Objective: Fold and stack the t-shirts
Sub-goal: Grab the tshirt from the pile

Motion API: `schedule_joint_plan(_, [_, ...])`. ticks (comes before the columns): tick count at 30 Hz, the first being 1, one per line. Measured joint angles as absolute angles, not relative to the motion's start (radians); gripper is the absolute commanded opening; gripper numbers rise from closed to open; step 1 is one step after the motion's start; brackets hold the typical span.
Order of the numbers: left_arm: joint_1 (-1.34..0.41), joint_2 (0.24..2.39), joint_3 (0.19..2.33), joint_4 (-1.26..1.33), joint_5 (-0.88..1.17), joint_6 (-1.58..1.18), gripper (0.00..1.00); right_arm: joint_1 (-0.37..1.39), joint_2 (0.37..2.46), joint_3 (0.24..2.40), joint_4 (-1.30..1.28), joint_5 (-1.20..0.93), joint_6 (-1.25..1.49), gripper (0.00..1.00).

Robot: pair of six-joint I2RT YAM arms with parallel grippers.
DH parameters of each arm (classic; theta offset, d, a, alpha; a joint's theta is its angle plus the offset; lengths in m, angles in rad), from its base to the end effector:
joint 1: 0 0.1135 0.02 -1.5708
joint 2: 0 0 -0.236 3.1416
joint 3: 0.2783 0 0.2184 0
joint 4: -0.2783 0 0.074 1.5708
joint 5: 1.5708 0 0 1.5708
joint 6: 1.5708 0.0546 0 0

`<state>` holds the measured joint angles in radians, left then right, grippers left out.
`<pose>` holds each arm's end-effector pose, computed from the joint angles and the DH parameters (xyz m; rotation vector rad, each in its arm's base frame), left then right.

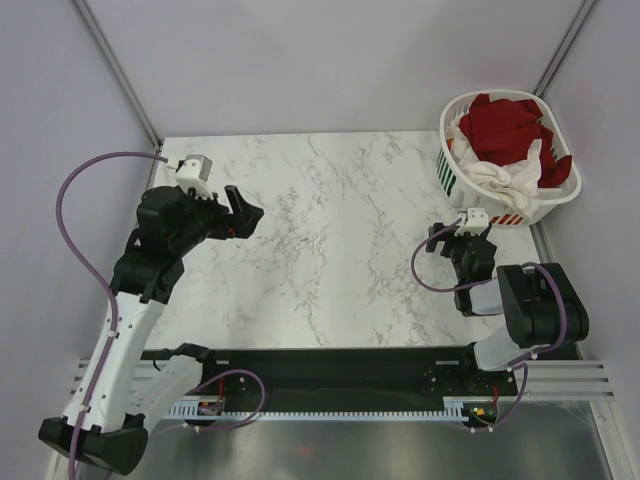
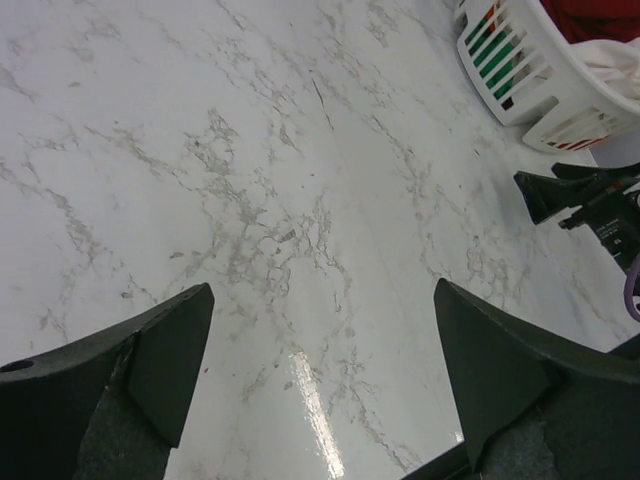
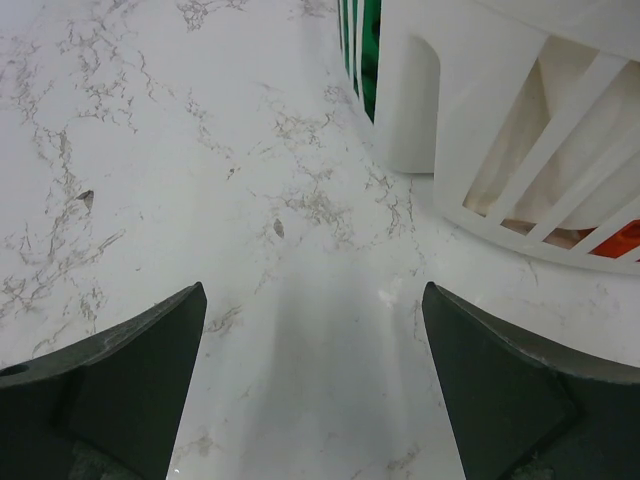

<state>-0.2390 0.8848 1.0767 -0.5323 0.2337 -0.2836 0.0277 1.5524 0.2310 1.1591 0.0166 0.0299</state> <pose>0.1768 -0.0561 0.3526 0.1175 1.9401 -0.5733 0.2525 0.0061 0.1400 0.0141 1.7331 0.0280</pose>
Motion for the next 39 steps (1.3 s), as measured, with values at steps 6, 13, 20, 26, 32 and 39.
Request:
schedule_joint_plan(6, [-0.238,0.838,1.037,-0.537,0.156,-0.259,1.0,0.015,1.552,0.231,1.161,-0.005,0.03,0.98])
schedule_joint_plan(13, [-0.238,0.857,0.971,-0.555,0.048,-0.261,1.0,0.015,1.552,0.231,1.16,-0.008,0.03,0.98])
schedule_joint_plan(20, [-0.238,0.823,0.966,-0.554,-0.001,-0.26,1.0,0.077,1.451,0.278,0.949,0.101,0.032,0.98])
schedule_joint_plan(26, [-0.238,0.792,0.959,-0.553,-0.046,-0.26,0.99,0.101,1.171,0.789,0.389,0.249,0.199,0.98])
schedule_joint_plan(32, [-0.238,0.789,0.959,-0.553,-0.055,-0.26,0.98,0.031,1.148,1.125,0.276,0.298,0.385,0.98])
schedule_joint_plan(39, [-0.238,0.778,0.958,-0.553,-0.056,-0.26,0.95,-0.089,1.724,1.816,-0.215,0.351,0.468,0.84])
